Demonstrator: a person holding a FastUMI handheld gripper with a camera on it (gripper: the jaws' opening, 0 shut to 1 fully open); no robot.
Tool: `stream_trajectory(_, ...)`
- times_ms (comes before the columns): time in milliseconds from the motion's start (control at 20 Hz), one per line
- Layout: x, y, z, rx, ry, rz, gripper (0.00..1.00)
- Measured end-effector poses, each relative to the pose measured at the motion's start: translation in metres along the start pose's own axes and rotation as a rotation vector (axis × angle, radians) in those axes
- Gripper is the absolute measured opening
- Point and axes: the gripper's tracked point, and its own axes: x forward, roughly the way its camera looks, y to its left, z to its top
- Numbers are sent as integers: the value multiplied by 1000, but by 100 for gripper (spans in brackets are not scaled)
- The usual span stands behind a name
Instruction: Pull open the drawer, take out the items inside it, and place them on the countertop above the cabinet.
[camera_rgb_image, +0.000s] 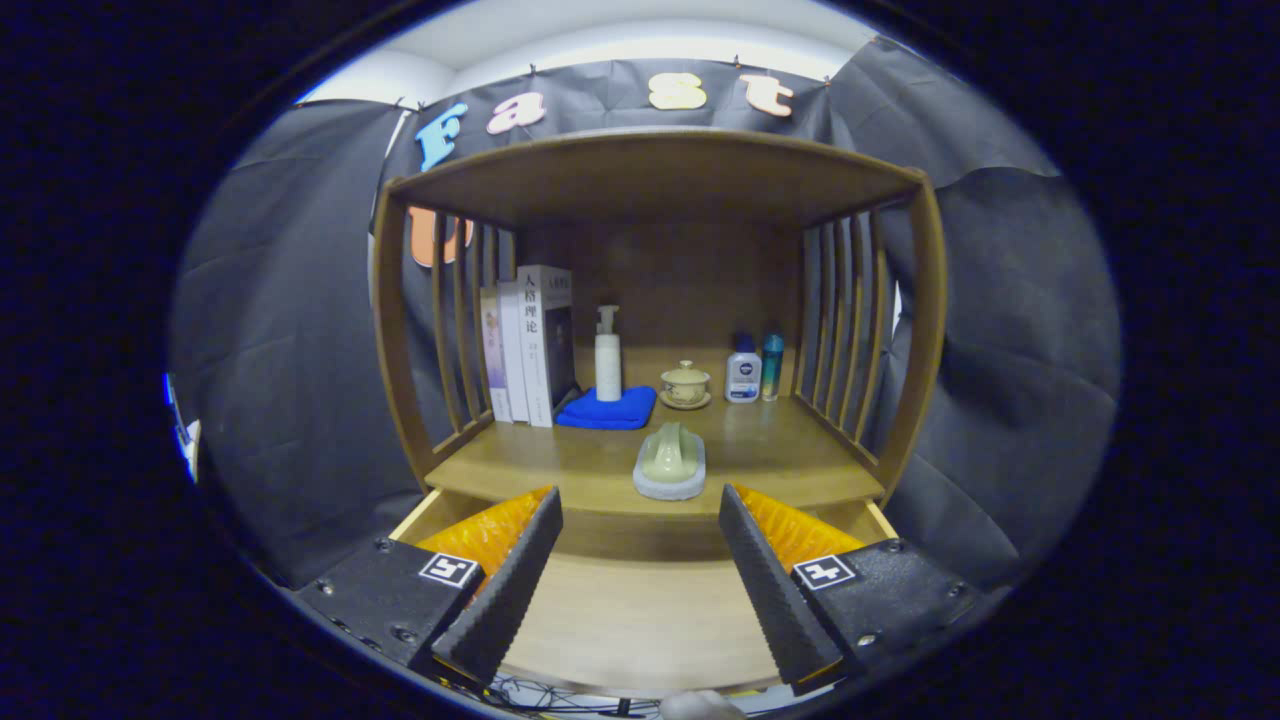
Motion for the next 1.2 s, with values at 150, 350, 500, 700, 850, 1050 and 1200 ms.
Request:
stream_trajectory(150, -34, -2, -11, 6, -86, -14, 99)
stream_trajectory(350, -80, 11, -12, 21, -190, 34, 100)
stream_trajectory(500, -106, 3, -17, 36, -226, 20, 99)
stream_trajectory(700, -135, -7, -32, 61, -254, 13, 99)
stream_trajectory(850, -145, -22, -62, 58, -249, -24, 99)
stream_trajectory(1050, -150, -34, -110, 67, -197, -54, 99)
stream_trajectory(1200, -147, -36, -132, 60, -168, -57, 99)
